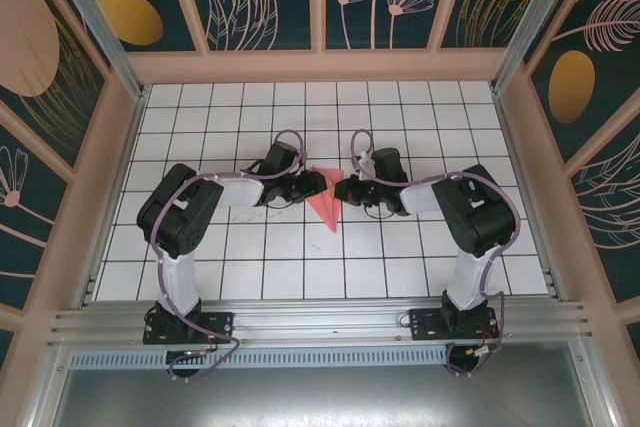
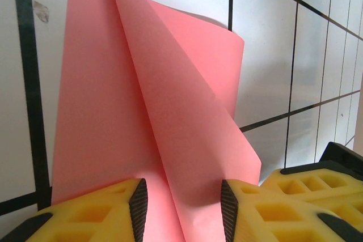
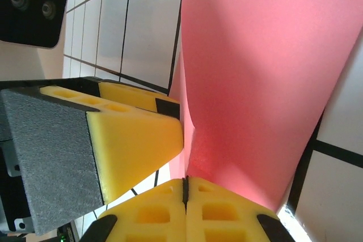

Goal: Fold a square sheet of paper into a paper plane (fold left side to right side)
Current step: Fourth fold the wing at the center of the table.

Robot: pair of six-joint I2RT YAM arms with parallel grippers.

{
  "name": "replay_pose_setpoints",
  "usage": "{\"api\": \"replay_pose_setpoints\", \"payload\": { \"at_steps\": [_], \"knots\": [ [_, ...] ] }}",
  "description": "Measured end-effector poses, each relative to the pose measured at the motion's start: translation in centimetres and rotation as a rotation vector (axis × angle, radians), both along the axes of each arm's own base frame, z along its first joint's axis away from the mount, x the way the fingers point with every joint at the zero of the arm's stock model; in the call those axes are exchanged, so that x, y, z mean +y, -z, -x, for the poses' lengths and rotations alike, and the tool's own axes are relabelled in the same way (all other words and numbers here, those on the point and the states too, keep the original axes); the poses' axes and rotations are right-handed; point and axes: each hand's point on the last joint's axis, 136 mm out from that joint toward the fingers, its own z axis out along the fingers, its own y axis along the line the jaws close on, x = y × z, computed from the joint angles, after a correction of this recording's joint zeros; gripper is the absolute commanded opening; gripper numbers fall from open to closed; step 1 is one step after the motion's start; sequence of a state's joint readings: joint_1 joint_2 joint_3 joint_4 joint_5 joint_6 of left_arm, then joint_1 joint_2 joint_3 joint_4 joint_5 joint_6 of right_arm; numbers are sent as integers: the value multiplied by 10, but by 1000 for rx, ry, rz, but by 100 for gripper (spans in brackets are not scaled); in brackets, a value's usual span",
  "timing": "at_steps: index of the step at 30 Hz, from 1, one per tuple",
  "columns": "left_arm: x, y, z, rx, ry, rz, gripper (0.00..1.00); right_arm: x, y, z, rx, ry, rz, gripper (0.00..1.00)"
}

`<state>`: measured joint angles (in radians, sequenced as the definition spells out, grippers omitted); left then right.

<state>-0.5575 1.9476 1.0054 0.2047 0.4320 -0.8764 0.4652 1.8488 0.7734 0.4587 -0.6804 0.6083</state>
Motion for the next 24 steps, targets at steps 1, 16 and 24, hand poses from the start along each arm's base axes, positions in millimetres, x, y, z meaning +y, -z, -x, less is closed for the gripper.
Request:
{"api": "replay_pose_setpoints", "payload": {
  "at_steps": [1,16,24],
  "knots": [
    [0,0,0,0,0,0,43,0,0,0,2,2,3,0],
    [0,0,0,-1,-2,-2,43,-15,21,-1,21,43,121,0],
    [0,0,0,-1,-1,-2,43,-17,23,-2,25,47,146,0]
  ]
}}
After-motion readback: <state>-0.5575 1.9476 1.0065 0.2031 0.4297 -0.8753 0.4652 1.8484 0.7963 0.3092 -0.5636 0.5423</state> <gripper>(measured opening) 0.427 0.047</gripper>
